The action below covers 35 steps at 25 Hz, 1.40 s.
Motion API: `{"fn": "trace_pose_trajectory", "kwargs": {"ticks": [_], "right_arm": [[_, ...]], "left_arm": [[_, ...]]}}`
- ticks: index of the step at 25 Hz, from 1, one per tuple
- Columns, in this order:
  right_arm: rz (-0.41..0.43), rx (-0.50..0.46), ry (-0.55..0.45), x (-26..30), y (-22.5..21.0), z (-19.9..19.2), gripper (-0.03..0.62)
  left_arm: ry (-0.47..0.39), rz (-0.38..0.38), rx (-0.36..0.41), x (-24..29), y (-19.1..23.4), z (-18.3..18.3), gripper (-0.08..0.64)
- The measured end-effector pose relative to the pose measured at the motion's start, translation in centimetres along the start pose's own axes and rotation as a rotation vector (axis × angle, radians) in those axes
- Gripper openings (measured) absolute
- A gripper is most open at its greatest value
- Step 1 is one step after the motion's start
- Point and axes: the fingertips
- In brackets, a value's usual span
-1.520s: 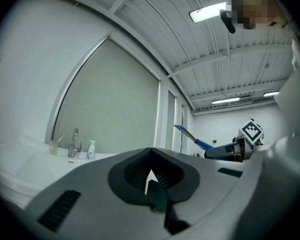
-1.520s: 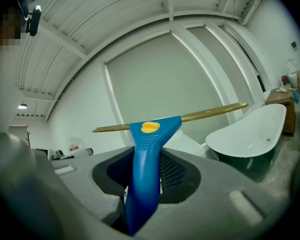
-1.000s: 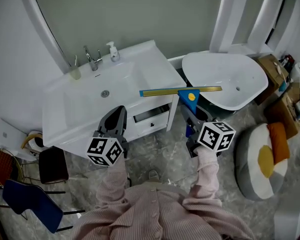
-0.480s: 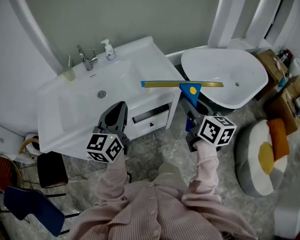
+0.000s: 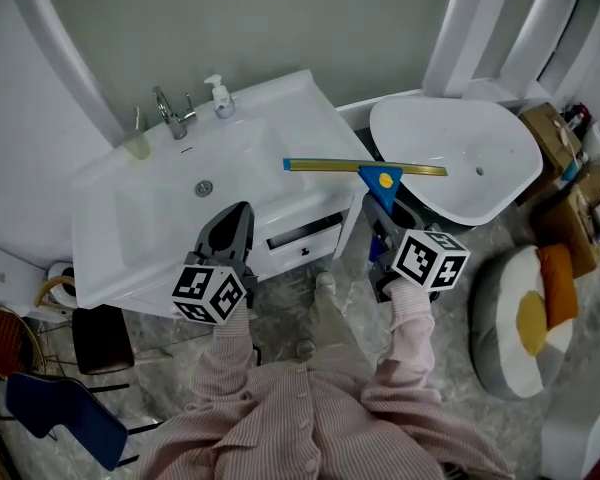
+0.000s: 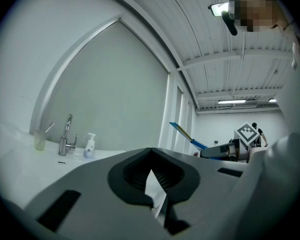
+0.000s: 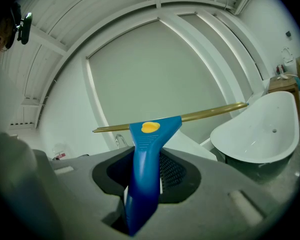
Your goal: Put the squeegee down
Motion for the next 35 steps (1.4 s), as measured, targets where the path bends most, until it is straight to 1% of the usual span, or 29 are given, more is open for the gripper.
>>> {"fn": "trace_pose_trajectory", "kwargs": {"ticks": [5, 8, 13, 18, 22, 29, 35], "right_arm": [[-0.009, 0.019, 0.015, 2.3, -2.2, 0.9, 0.121], [-0.007, 0.021, 0.031, 4.4, -3.4, 1.7, 0.121], [0.007, 0.029, 0.071, 8.4, -5.5, 3.3, 0.121], [0.016, 0.021, 0.127, 12.9, -7.6, 5.4, 0.121], [0.011, 0.021, 0.189, 16.2, -9.5, 6.4, 0.121], [0.015, 0.030, 0.282, 21.4, -12.1, 6.9, 0.121], [0.013, 0.009, 0.368, 25.3, -13.6, 6.5, 0.121]], "left_arm": [[0.015, -0.002, 0.000, 2.5, 0.9, -0.1, -0.002], [0.021, 0.009, -0.013, 4.2, 2.4, 0.1, -0.002], [0.031, 0.005, -0.028, 8.4, 4.4, 1.0, -0.002], [0.047, -0.021, -0.051, 13.6, 6.3, 2.2, -0.002], [0.080, -0.027, -0.082, 17.1, 7.4, 2.2, -0.002], [0.119, -0.001, -0.135, 21.5, 9.9, 1.5, -0.002], [0.161, 0.021, -0.192, 24.6, 11.4, -0.2, -0.002]]}}
Point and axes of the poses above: the fingertips, and each gripper's own axes: x forward along the fingers, y to its left, z out of its top, and after that the axes turned 13 degrees about y, right-handed
